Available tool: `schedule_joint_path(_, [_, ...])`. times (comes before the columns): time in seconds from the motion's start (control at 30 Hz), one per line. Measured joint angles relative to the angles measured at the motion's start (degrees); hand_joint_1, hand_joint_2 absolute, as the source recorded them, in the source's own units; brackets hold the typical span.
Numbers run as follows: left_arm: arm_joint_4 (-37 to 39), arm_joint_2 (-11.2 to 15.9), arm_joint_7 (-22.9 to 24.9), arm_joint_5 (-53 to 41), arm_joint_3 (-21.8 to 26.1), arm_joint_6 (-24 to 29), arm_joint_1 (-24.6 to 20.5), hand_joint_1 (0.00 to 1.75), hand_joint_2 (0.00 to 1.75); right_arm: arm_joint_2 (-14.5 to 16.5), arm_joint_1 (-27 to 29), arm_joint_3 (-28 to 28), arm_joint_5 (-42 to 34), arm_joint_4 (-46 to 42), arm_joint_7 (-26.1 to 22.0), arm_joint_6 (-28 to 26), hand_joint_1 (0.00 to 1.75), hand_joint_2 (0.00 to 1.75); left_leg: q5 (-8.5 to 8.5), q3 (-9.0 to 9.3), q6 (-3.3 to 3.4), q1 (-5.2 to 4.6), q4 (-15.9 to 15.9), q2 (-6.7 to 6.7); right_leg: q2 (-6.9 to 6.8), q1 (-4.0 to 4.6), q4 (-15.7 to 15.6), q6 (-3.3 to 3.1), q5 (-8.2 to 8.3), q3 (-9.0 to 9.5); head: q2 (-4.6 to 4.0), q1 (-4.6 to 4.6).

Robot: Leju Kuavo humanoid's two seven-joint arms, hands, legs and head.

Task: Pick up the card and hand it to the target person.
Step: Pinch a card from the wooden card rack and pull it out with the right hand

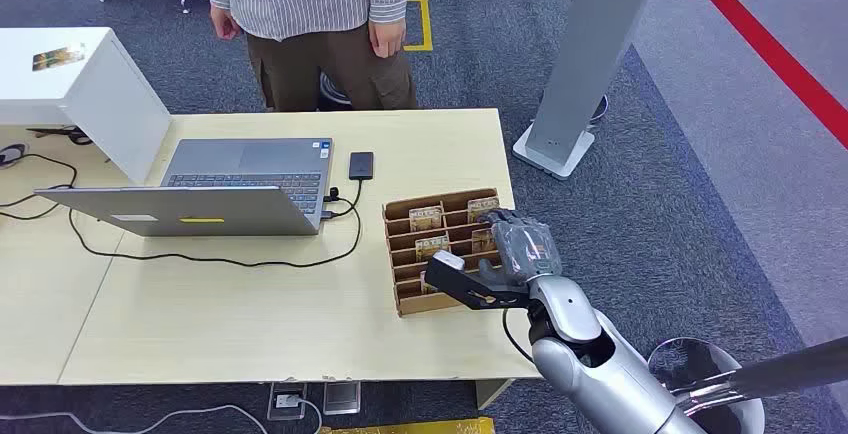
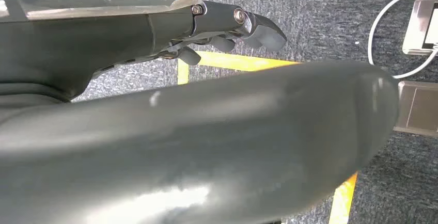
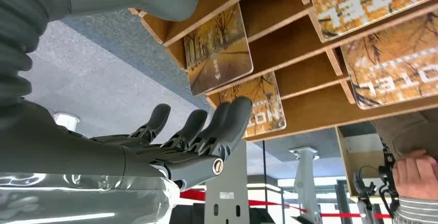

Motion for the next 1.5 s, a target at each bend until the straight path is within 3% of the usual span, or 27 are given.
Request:
schedule_joint_path(0.43, [0.0,0.0,0.0,0.6,0.0,0.1,0.0,0.00,0.00,0.0,-0.1,0.0,-0.3,1.4,-0.1,0.0,0.85,1.75,0.00,0.00,0.00,0.00,0.0,0.00,0.00,0.00,0.0,0.00,0.00,0.00,-0.01,0.00])
schedule_joint_path(0.53, [0.0,0.0,0.0,0.6,-0.1,0.1,0.0,0.00,0.00,0.0,-0.1,0.0,-0.3,1.5,0.0,0.0,0.96,1.75,0.00,0.00,0.00,0.00,0.0,0.00,0.00,0.00,0.0,0.00,0.00,0.00,-0.01,0.01])
schedule_joint_path(0.67, [0.0,0.0,0.0,0.8,-0.1,0.1,0.0,0.00,0.00,0.0,-0.1,0.0,-0.3,1.6,0.2,-0.1,1.30,1.75,0.00,0.00,0.00,0.00,0.0,0.00,0.00,0.00,0.0,0.00,0.00,0.00,0.00,0.01])
schedule_joint_path(0.97, [0.0,0.0,0.0,1.0,-0.8,0.1,0.0,0.00,0.00,0.0,-0.4,-0.1,-0.2,1.6,0.4,-0.2,1.35,1.75,0.00,0.01,0.00,0.00,0.0,0.00,0.00,0.00,0.0,0.00,0.00,0.00,-0.01,0.01])
schedule_joint_path(1.13, [0.0,0.0,-0.2,1.1,-1.0,0.0,0.0,0.00,0.00,0.0,-0.4,-0.1,-0.2,1.6,0.3,-0.3,1.52,1.75,0.00,0.01,0.00,0.00,0.0,0.00,0.00,0.00,0.0,0.00,0.00,0.00,-0.01,0.01])
schedule_joint_path(1.5, [0.0,0.0,-1.6,1.4,-1.7,-0.1,-0.1,0.00,0.00,0.0,-0.5,0.0,-0.1,1.6,0.0,-1.0,1.52,1.75,0.00,0.01,0.00,0.00,0.0,0.00,0.00,0.00,0.0,0.00,0.00,0.00,-0.01,-0.01])
